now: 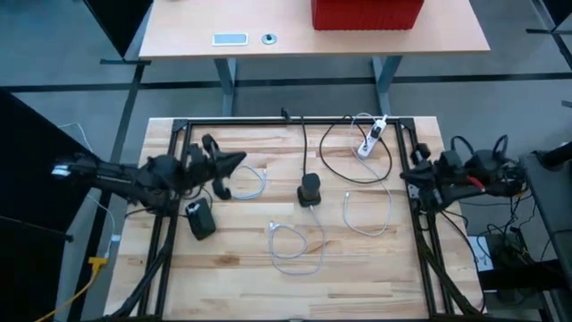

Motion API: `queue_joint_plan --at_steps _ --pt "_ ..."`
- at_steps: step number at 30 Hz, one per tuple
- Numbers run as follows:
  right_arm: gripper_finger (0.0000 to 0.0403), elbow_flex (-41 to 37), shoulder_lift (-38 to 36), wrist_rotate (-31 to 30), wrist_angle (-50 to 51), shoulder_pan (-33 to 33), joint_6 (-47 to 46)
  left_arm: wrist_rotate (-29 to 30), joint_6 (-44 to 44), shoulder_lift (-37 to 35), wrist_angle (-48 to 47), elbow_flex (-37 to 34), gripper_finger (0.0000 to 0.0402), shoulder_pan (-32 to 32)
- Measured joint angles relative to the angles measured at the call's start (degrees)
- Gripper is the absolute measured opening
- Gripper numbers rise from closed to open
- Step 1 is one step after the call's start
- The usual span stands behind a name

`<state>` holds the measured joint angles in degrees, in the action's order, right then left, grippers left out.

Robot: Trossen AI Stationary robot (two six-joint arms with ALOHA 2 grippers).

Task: Insert USB
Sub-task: Return to Home Position

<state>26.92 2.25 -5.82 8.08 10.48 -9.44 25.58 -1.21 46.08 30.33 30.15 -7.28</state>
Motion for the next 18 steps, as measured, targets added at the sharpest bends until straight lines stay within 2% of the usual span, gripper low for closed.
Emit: queue_joint_plan --at_steps 8,13,18 --pt "0.0 -11.31 3.0 1.76 -19.17 0.0 -1.17 -4.15 -5.01 -0.91 3.46 -5.66 0.0 7.84" --pt "0.0 -19.29 3.49 1.48 -28.84 0.0 -1.27 -4.37 -3.85 -4.76 3.36 -9.3 0.0 7.24" --pt "0.0 -23.25 3.44 1.26 -30.35 0.0 -3.48 -7.06 -4.85 -11.85 3.62 -14.02 0.0 6.42"
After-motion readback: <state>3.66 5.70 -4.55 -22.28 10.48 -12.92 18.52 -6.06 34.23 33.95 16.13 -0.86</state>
